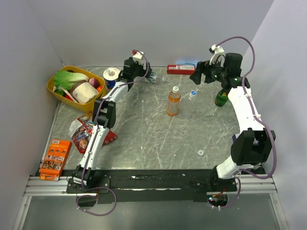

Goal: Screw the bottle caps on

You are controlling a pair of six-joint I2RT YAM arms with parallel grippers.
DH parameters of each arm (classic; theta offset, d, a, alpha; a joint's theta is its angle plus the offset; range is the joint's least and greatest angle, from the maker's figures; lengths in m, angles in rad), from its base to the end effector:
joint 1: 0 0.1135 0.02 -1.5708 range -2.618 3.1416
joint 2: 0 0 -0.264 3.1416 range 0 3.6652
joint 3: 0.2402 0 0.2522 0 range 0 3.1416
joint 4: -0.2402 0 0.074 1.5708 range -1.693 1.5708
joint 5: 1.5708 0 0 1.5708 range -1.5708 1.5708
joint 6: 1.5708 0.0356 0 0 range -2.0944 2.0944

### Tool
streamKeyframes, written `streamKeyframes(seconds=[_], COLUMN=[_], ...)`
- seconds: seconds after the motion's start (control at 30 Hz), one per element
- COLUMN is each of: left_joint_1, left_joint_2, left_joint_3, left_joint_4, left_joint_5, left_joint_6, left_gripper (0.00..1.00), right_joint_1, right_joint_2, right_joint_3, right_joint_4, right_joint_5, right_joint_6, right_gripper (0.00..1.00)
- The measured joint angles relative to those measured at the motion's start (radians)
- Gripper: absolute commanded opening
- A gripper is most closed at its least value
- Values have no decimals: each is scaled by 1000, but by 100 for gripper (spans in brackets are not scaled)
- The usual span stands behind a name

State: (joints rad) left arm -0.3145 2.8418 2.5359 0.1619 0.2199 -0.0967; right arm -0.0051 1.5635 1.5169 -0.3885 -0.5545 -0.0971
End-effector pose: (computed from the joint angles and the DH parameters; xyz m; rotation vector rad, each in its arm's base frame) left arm 0.5981 -0.2027 0.1593 0.3520 1.7001 -0.4922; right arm 0.3602 0.0169 0.3821 -0.4404 1.9189 0.4874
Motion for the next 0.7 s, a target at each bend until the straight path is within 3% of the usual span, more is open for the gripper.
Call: streamKeyframes(seconds=[0.2, 0.3, 0.43, 0.5, 0.57, 0.7], left_joint_1=[4, 0, -3, -3, -4, 7], left_joint_2=[-38, -222, -587, -745, -846, -958], left_joint_3=[-28, -277, -798, -984, -1054, -1038], left_joint_4=[-78, -159, -212, -239, -274, -299], left_joint_5=[53, 110, 215, 238, 248, 266], left_joint_6=[10, 16, 38, 45, 48, 80], left_gripper=[98, 97, 100, 99, 96, 96], right_joint_1=[-17, -17, -17, -17, -17, -16], right_joint_2=[-1, -1, -1, -1, -1, -2], right_joint_3=[0, 3, 15, 23, 36, 52], right_joint_4=[-1, -3, -10, -9, -10, -10], right_joint_5=[-4, -10, -18, -26, -36, -47], right_joint_6=[4, 4, 18, 27, 34, 37], right_gripper=[99, 99, 99, 99, 99, 99])
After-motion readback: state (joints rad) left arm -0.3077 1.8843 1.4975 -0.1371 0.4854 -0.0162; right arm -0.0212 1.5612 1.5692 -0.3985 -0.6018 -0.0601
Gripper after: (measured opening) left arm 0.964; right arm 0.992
